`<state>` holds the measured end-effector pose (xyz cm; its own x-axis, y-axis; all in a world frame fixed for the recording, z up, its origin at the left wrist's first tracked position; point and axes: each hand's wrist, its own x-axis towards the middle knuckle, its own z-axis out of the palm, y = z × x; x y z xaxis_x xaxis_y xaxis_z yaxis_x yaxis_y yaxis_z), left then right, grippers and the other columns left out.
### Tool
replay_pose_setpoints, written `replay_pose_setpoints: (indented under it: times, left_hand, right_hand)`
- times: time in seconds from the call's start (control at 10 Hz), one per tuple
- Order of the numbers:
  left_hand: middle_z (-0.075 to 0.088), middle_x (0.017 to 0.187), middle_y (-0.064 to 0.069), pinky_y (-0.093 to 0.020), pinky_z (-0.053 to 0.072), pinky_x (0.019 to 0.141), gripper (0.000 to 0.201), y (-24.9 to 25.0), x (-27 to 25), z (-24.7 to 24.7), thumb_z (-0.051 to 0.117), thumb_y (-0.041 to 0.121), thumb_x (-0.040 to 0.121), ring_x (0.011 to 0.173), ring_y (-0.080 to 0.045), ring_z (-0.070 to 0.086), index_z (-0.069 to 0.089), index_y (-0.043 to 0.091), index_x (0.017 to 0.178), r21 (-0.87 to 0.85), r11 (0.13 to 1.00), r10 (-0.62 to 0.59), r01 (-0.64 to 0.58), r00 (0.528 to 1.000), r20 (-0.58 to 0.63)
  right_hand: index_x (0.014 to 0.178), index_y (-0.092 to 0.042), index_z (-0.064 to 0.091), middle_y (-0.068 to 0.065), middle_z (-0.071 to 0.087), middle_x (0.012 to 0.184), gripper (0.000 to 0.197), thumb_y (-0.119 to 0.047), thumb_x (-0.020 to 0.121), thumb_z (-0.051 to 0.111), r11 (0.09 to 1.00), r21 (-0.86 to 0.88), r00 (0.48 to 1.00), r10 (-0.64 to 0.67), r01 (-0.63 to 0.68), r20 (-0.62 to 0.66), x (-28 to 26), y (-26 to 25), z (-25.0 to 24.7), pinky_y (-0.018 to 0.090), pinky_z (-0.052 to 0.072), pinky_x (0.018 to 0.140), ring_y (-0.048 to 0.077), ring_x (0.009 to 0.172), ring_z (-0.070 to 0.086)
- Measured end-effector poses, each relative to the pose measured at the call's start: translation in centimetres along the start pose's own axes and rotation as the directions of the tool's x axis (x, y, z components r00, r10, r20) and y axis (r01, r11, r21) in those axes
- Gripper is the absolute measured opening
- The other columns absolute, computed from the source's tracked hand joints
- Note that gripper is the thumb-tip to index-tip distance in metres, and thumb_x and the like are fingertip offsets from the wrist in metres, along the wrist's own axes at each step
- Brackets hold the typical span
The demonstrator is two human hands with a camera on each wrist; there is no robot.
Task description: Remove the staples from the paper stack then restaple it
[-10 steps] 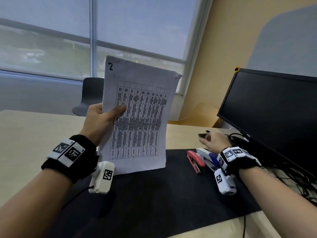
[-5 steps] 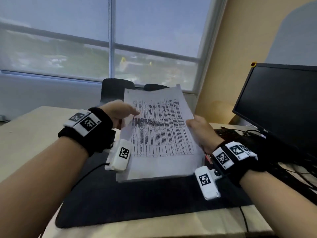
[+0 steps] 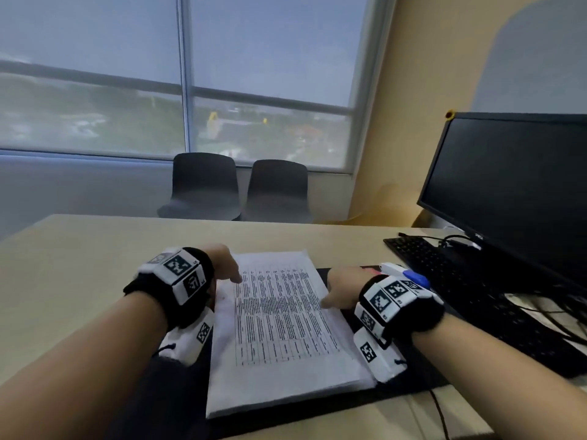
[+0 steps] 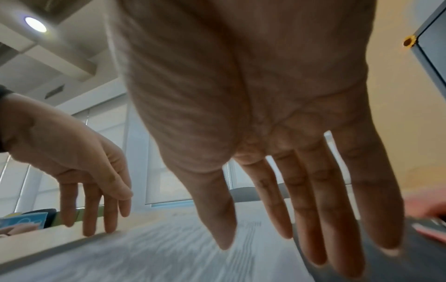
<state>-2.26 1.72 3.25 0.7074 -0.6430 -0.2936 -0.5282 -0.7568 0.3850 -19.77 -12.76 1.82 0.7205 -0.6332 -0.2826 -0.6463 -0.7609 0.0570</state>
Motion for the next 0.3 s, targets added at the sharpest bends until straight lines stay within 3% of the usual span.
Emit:
replay_pose_setpoints:
  times: [0.1,0.2,0.3]
  left_hand:
    - [0.062,0.08,-0.015,-0.024,0.04,0.051,0.034,1.4,1.8,-2.1,0.065,0.026,0.097,0.058,-0.023,0.053,0.053,-0.003,0.082,-0.067,0.998,0.013,-0.013,1.0,0.01]
    - [0.071,0.102,-0.019,-0.03,0.051,0.06,0.046,3.0,4.1,-4.6,0.066,0.034,0.095,0.069,-0.031,0.065,0.06,-0.008,0.112,-0.085,0.996,0.04,-0.031,0.994,0.105]
    - [0.073,0.107,-0.019,-0.034,0.055,0.067,0.051,4.6,6.3,-6.6,0.065,0.037,0.095,0.074,-0.031,0.068,0.061,-0.009,0.116,-0.063,0.997,0.058,-0.051,0.993,0.105]
  right_hand:
    - [0.071,-0.01,0.061,0.001,0.057,0.065,0.031,-0.032,0.094,0.059,0.998,-0.004,0.998,-0.055,0.055,-0.005,1.7,-0.2,-3.0,0.024,0.041,0.057,0.016,0.058,0.05]
    - [0.103,-0.002,0.073,0.011,0.075,0.095,0.031,-0.028,0.094,0.057,0.992,-0.046,0.993,-0.118,0.119,0.023,3.6,-0.6,-6.5,0.027,0.048,0.065,0.02,0.073,0.06]
    - [0.112,-0.004,0.068,0.009,0.075,0.104,0.036,-0.034,0.096,0.056,0.986,-0.069,0.987,-0.149,0.153,0.052,5.7,-1.1,-9.5,0.028,0.051,0.064,0.022,0.08,0.068]
